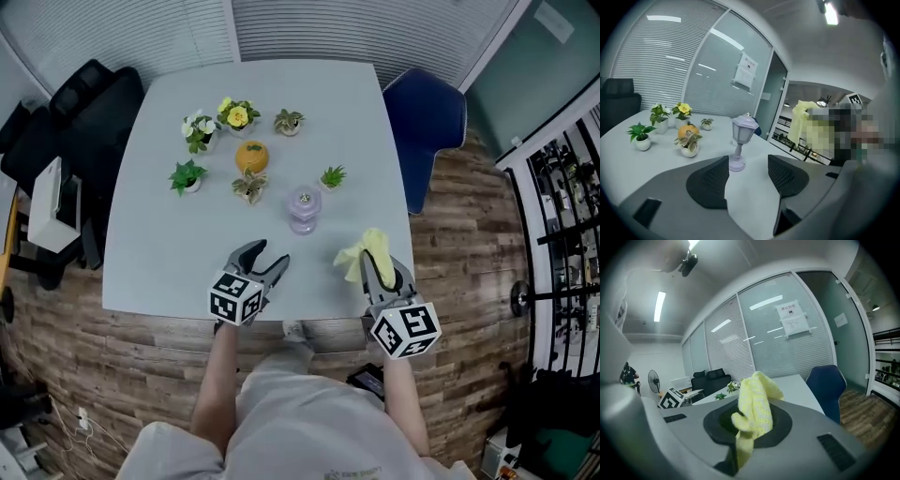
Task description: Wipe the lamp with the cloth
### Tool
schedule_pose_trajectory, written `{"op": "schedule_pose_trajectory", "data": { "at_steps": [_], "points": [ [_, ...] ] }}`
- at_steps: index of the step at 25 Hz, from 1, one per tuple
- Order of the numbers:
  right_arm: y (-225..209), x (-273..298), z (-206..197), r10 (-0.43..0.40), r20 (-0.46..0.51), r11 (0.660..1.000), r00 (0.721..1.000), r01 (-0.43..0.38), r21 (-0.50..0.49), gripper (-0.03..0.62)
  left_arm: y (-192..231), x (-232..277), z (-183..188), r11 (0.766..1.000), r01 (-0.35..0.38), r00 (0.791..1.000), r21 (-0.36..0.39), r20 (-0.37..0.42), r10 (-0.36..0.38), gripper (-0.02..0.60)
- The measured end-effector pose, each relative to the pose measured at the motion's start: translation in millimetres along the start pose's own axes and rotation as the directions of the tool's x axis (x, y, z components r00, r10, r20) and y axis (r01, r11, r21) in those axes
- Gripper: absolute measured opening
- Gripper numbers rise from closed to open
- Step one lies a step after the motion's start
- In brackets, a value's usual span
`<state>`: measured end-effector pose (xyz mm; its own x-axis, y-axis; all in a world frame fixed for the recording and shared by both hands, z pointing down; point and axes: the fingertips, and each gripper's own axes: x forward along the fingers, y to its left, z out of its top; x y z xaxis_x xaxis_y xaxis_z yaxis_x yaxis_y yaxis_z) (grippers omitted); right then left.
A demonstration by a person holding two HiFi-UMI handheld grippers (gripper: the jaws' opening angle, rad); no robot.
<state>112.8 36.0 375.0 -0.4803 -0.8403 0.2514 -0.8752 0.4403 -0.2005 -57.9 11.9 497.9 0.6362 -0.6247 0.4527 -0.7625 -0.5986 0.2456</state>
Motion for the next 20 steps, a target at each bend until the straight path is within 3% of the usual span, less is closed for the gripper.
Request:
{"op": "schedule_pose_trajectory", "data": {
  "at_steps": [8,15,20],
  "points": [
    [-8.2,48.7,8.4,0.044,-0.037,0.999,0.998,-0.044,0.008,0.031,28.5,42.1,-2.5,0.993,0.091,0.992,0.074,-0.099,-0.084,0.255],
    [-11.0,73.3,12.4,0.086,-0.04,0.994,0.995,-0.083,0.073,0.031,41.0,74.1,-11.6,0.968,0.19,0.967,0.167,-0.2,-0.155,0.264],
    [-9.0,83.3,16.9,0.116,-0.036,0.988,0.993,-0.111,0.112,0.031,46.6,84.4,-17.1,0.957,0.217,0.957,0.191,-0.232,-0.171,0.265]
  ]
}}
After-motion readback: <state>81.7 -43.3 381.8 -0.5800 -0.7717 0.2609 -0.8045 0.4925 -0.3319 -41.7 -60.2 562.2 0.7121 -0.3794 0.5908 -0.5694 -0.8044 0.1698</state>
